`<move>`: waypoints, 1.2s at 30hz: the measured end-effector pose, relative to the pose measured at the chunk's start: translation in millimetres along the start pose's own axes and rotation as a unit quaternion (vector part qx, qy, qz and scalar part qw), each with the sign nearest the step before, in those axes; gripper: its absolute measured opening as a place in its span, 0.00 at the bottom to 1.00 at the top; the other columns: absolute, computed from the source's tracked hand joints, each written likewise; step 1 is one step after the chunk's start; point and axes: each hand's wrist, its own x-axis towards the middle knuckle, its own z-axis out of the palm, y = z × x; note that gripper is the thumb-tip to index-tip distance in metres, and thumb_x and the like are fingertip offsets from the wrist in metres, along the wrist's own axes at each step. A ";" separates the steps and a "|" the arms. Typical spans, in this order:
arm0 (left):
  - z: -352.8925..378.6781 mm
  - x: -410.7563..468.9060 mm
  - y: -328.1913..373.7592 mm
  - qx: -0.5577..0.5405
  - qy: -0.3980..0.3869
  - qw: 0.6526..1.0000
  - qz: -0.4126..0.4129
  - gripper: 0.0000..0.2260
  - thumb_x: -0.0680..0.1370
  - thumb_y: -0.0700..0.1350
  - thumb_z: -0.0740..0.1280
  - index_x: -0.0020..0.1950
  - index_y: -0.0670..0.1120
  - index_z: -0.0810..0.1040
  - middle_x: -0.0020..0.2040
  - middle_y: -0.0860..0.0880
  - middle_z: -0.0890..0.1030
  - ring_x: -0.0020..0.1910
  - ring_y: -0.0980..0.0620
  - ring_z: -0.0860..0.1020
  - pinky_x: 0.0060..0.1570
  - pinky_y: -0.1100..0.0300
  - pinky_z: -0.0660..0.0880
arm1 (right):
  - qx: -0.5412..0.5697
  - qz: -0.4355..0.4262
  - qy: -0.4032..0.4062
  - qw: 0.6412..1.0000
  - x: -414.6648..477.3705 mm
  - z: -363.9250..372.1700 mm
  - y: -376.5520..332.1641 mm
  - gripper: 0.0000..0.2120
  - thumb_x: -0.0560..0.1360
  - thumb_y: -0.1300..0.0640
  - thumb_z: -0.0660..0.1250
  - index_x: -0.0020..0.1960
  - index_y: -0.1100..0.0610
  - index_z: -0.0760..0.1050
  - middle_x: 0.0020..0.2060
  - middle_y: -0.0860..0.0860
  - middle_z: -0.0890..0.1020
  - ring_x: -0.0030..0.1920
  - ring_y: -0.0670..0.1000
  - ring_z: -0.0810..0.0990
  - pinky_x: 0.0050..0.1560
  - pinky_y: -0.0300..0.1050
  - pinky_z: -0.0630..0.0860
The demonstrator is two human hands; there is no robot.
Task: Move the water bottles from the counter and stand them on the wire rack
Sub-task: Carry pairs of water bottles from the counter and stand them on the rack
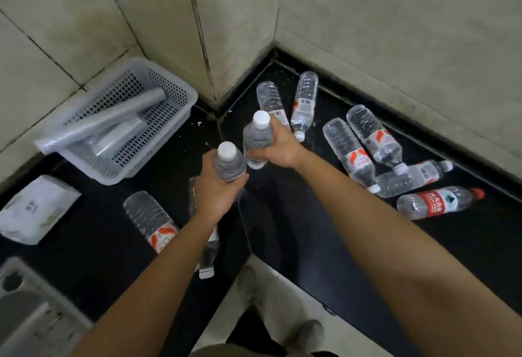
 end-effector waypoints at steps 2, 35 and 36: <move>2.8 -1.2 -1.8 0.001 0.004 1.000 0.012 0.31 0.69 0.47 0.79 0.67 0.52 0.68 0.56 0.55 0.78 0.52 0.53 0.78 0.47 0.61 0.71 | -0.004 -0.003 0.032 0.999 -3.0 1.5 3.2 0.35 0.68 0.62 0.80 0.69 0.50 0.67 0.57 0.51 0.80 0.59 0.52 0.80 0.67 0.51 0.76; 249.9 -412.1 186.4 -0.038 -0.329 0.873 0.358 0.29 0.65 0.47 0.83 0.61 0.49 0.74 0.52 0.55 0.80 0.53 0.56 0.80 0.55 0.57 0.76 | 0.047 0.176 0.604 0.776 -656.0 -140.2 202.7 0.34 0.65 0.45 0.78 0.69 0.38 0.72 0.47 0.40 0.84 0.49 0.44 0.83 0.54 0.41 0.78; 263.6 -436.5 184.9 -0.035 -0.329 0.873 0.358 0.29 0.64 0.48 0.83 0.60 0.50 0.75 0.53 0.53 0.81 0.53 0.52 0.80 0.56 0.53 0.77 | 0.036 0.187 0.611 0.768 -685.2 -141.3 215.0 0.34 0.65 0.45 0.77 0.69 0.38 0.72 0.47 0.41 0.84 0.49 0.46 0.83 0.54 0.43 0.78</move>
